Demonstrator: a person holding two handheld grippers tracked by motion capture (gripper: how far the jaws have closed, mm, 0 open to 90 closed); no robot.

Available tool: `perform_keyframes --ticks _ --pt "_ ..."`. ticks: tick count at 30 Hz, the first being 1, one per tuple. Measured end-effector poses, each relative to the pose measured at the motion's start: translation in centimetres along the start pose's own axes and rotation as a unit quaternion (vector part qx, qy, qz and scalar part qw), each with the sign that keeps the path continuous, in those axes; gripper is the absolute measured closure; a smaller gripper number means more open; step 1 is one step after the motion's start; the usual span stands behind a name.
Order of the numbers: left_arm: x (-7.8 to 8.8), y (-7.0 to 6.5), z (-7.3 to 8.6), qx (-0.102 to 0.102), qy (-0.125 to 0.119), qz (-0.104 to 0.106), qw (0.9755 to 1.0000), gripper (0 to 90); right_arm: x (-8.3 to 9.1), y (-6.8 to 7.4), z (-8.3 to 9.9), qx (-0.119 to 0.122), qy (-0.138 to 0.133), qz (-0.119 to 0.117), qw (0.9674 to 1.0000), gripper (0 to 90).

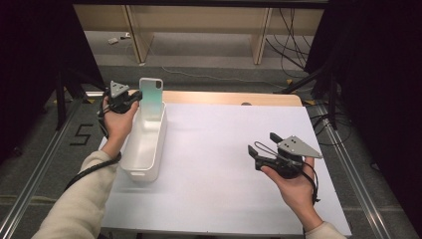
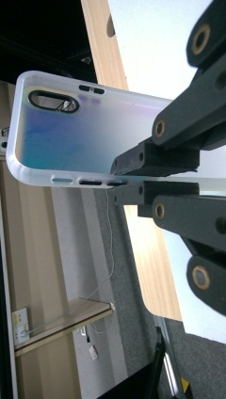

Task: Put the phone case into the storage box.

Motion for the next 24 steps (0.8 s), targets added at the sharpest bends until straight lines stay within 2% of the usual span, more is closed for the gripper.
perform_keyframes --ticks 3,4,5,24 --pt "-0.2 0.0 0.2 0.001 0.004 -0.004 1.0000 85.3 0.3 0.0 0.1 0.001 0.013 -0.002 0.9999 17.8" --pt "-0.3 0.0 0.3 0.001 0.006 -0.003 1.0000 85.3 0.3 0.0 0.1 0.001 0.013 -0.001 0.9999 17.8" --pt "-0.4 0.0 0.3 0.002 0.007 -0.004 1.0000 85.3 0.1 0.0 0.0 0.000 -0.001 -0.002 1.0000 17.8" --pt "-1.6 0.5 1.8 0.007 0.038 -0.015 0.9991 85.3 0.0 0.0 0.1 0.000 0.000 0.002 1.0000 18.2"
Point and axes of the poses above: each handheld gripper's, and its own axes: x roughly backward along the jaws, z roughly out of its underside, y roughly to its left, the point moved 10 cm from there along -x, roughly forward along the jaws, and after that the axes turned 4 degrees about -y, right-handed, at the moved point
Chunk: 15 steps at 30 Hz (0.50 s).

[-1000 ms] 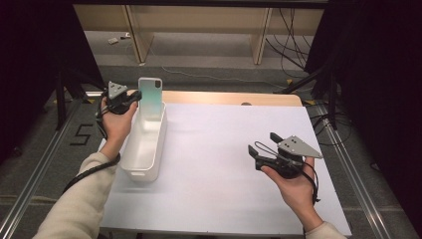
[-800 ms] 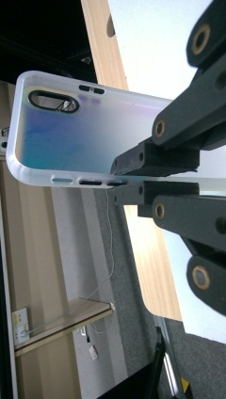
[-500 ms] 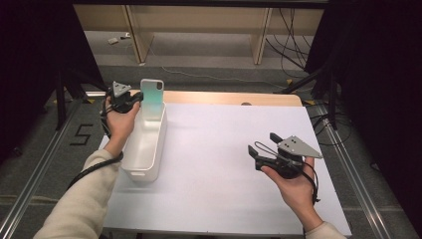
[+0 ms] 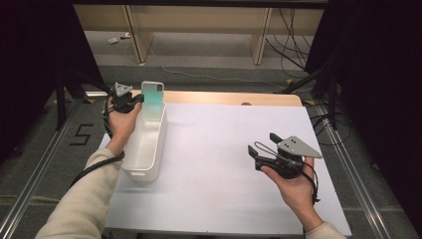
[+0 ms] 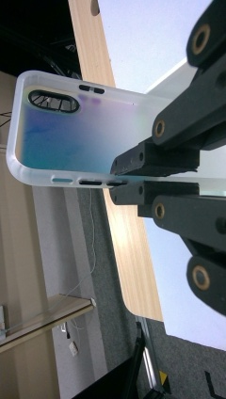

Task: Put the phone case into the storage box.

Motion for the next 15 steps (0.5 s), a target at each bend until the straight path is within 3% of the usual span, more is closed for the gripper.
perform_keyframes --ticks 15 --pt "-0.45 0.10 0.40 0.008 0.013 -0.007 0.9999 85.3 -0.03 0.03 0.01 0.001 0.000 -0.001 1.0000 18.2"
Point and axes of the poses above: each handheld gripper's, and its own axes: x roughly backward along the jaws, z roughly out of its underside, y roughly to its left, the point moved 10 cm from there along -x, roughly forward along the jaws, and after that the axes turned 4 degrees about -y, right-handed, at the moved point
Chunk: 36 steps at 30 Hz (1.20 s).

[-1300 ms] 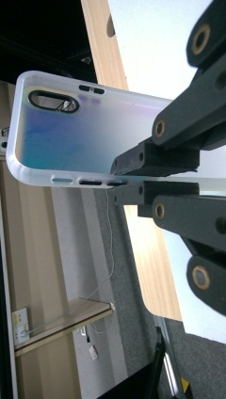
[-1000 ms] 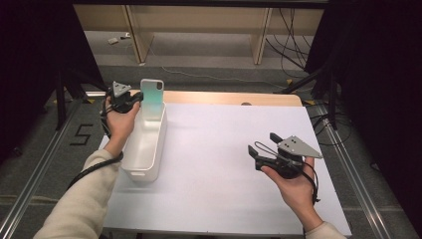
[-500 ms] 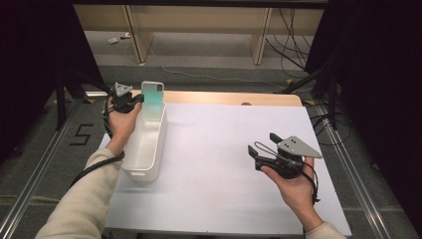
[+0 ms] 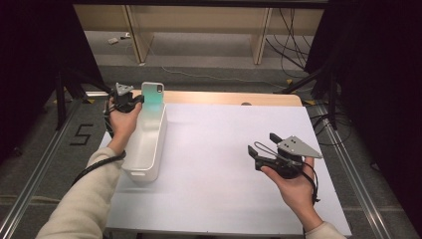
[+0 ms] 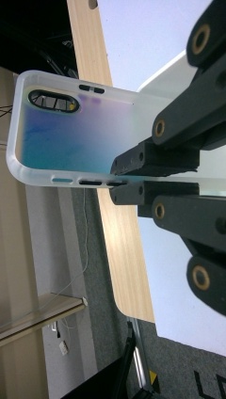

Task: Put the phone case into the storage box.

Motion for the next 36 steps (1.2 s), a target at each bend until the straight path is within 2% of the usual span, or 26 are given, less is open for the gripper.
perform_keyframes --ticks 10,36 --pt "-0.4 0.2 0.3 -0.007 0.006 -0.002 1.0000 85.2 0.0 0.0 0.0 -0.002 0.001 -0.002 1.0000 18.3" --pt "-0.9 0.5 1.2 0.000 0.022 -0.013 0.9997 85.2 0.0 0.1 0.0 0.000 0.002 -0.005 1.0000 18.5"
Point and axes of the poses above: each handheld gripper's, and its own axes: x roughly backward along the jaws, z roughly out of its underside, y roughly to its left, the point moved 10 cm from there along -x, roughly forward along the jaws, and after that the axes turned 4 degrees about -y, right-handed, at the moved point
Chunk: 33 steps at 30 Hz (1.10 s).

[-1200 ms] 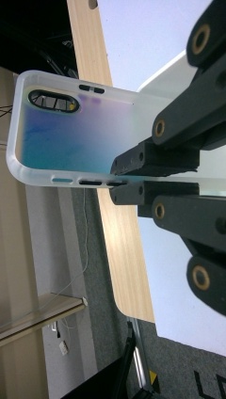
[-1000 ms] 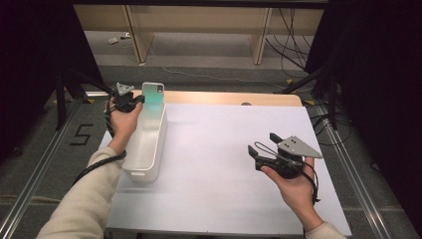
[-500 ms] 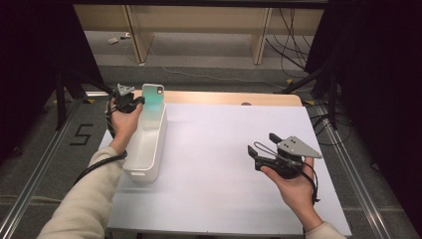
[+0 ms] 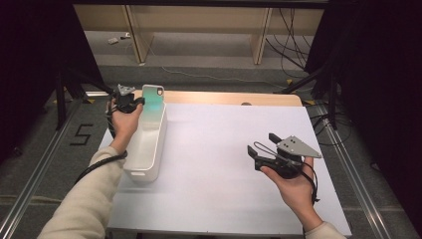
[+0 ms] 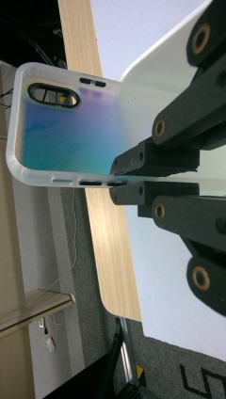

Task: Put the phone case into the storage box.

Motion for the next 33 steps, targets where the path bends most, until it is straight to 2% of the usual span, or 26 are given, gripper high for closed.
perform_keyframes --ticks 8,16,29,33 --pt "-0.23 0.15 0.41 0.006 0.008 -0.003 0.9999 85.3 0.00 0.06 0.10 -0.002 0.005 -0.002 1.0000 18.6" --pt "-0.33 0.14 0.45 0.004 0.012 -0.005 0.9999 85.5 -0.08 0.09 -0.04 -0.004 -0.002 -0.003 1.0000 18.6" --pt "-0.53 0.11 0.87 -0.001 0.025 -0.005 0.9997 85.5 -0.04 0.06 0.04 -0.002 0.001 -0.002 1.0000 18.7" --pt "-0.57 0.14 1.02 0.003 0.027 -0.006 0.9996 85.5 -0.04 0.06 -0.02 -0.001 0.001 -0.002 1.0000 18.7"
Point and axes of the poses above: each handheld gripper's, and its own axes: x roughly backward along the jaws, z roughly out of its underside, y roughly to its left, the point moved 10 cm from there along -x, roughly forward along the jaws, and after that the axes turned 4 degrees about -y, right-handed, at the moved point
